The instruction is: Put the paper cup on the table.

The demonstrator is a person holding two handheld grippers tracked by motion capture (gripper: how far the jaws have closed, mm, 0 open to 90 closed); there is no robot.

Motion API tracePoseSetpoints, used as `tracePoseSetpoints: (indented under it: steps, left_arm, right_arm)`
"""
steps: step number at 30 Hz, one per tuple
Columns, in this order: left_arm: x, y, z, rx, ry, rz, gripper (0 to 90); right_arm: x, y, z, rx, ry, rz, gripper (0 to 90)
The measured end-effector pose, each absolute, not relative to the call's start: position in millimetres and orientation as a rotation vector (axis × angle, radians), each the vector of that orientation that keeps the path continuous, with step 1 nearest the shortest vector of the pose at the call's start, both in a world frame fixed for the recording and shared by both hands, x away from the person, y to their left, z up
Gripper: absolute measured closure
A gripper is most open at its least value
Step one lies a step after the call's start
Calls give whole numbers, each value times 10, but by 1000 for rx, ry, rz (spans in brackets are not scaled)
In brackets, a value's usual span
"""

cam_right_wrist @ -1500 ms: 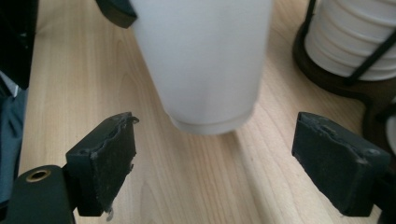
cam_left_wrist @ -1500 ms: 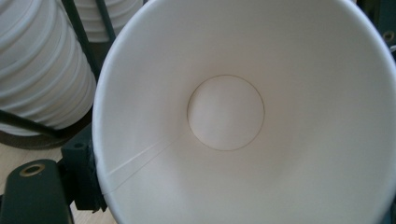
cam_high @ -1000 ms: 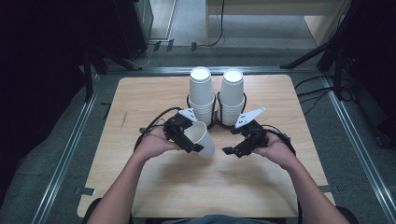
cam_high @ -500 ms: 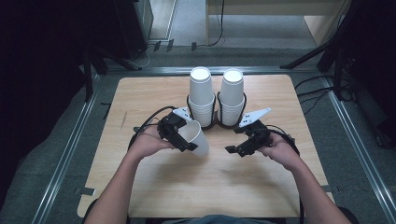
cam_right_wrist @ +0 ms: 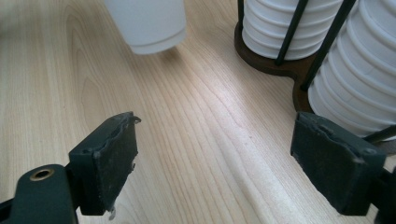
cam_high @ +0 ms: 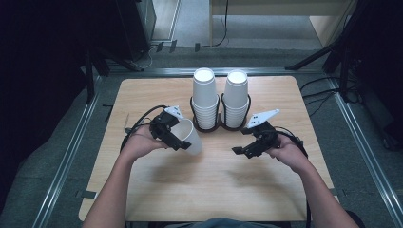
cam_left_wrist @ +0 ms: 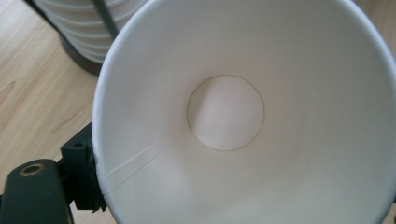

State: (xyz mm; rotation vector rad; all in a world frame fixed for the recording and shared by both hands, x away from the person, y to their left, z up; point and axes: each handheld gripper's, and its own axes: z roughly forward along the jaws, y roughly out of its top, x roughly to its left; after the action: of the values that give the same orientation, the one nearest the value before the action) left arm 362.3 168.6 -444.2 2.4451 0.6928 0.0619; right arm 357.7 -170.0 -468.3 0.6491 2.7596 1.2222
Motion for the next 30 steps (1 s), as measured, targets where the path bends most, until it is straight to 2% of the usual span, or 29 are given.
tracePoseSetpoints:
  steps: [18,30]
  left_arm:
    - [3767,2061,-4465,2417,829,93,98]
    - [3916,2422,-4470,2423,969,170,95]
  right_arm:
    - [3609,-1747,-4724,652,2762,1190,151]
    - [3630,-1733,-4755,656,2770,1175,151]
